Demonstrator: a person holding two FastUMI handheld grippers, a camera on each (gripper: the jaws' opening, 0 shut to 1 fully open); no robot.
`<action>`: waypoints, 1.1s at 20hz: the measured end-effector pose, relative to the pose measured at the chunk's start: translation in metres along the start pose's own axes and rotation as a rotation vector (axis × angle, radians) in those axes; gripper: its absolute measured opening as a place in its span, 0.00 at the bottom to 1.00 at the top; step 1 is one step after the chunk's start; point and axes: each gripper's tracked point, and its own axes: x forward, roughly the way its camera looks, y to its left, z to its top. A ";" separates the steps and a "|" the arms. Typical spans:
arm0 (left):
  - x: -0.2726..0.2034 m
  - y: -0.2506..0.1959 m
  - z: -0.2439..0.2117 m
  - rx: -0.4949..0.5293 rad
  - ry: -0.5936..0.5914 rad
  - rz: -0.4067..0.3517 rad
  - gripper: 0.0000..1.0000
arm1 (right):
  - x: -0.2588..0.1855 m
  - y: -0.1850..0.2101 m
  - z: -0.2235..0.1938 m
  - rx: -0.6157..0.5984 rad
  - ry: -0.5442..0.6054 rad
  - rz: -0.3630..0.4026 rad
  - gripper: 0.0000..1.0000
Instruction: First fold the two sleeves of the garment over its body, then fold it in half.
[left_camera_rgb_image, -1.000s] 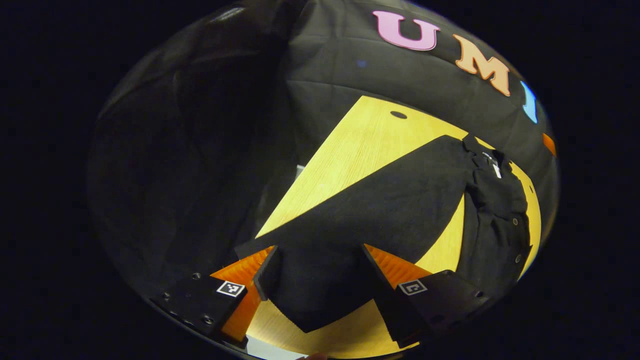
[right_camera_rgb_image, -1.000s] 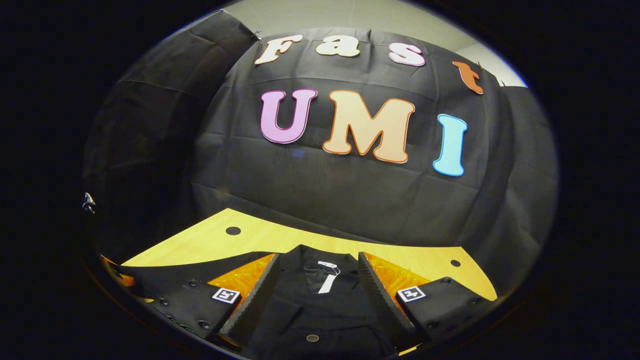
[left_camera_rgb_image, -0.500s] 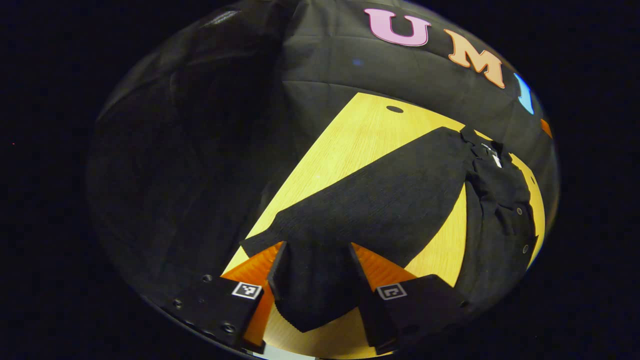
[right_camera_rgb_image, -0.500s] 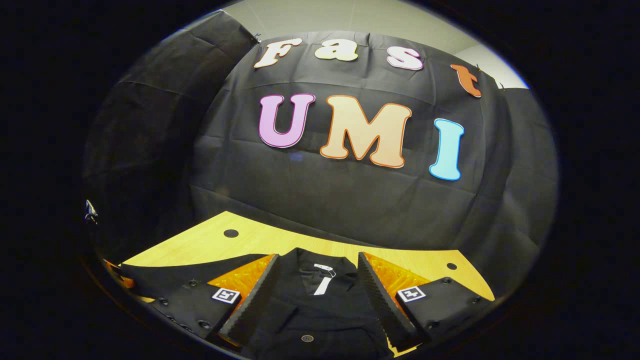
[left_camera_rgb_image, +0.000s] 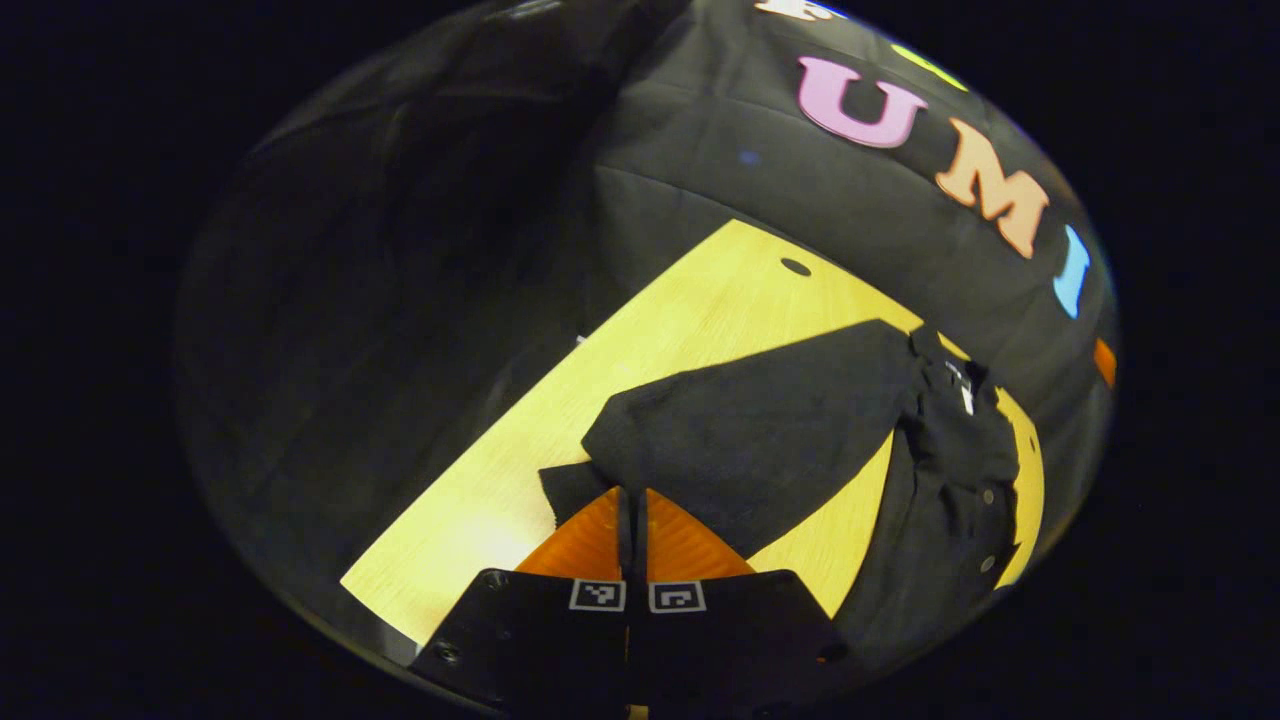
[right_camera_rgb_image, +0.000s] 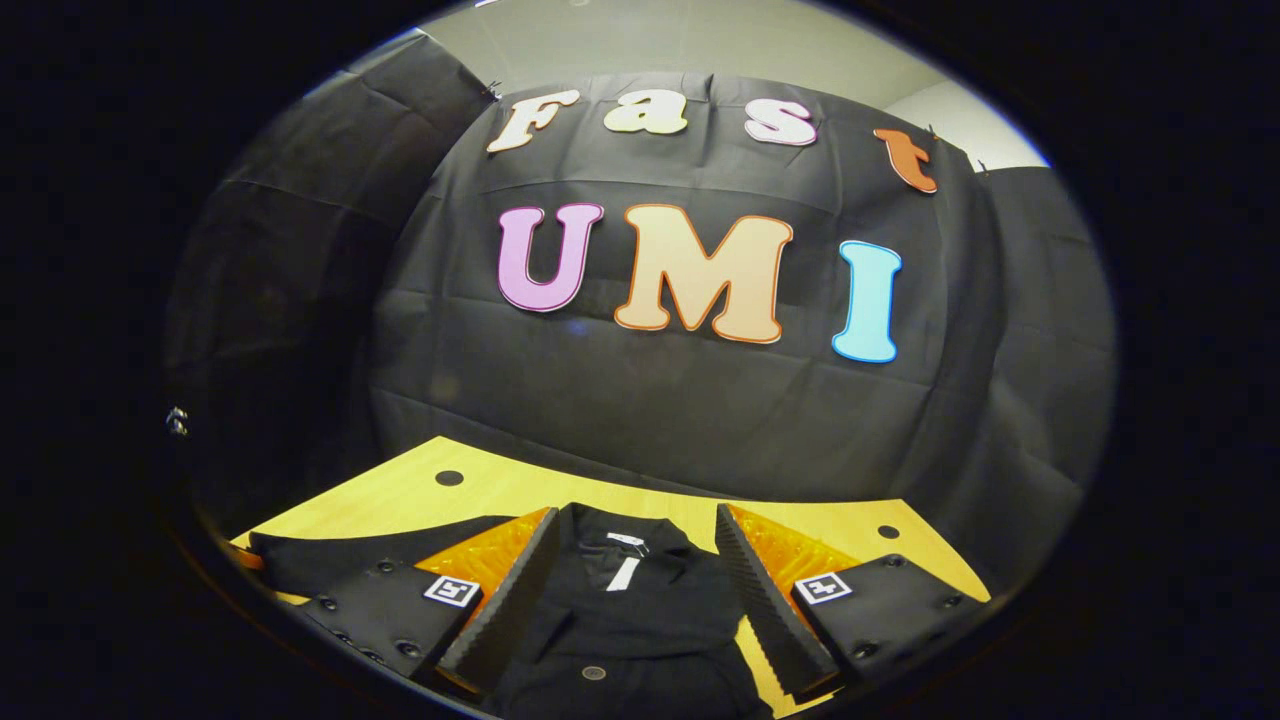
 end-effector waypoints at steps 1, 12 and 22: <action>-0.003 -0.005 0.011 0.003 -0.031 -0.003 0.00 | -0.003 -0.007 -0.001 0.002 -0.001 -0.006 1.00; -0.041 -0.093 0.118 0.143 -0.239 -0.099 0.00 | -0.023 -0.098 -0.033 0.070 0.030 -0.091 0.98; -0.088 -0.262 0.169 0.318 -0.395 -0.345 0.00 | -0.049 -0.179 -0.077 0.148 0.071 -0.171 0.98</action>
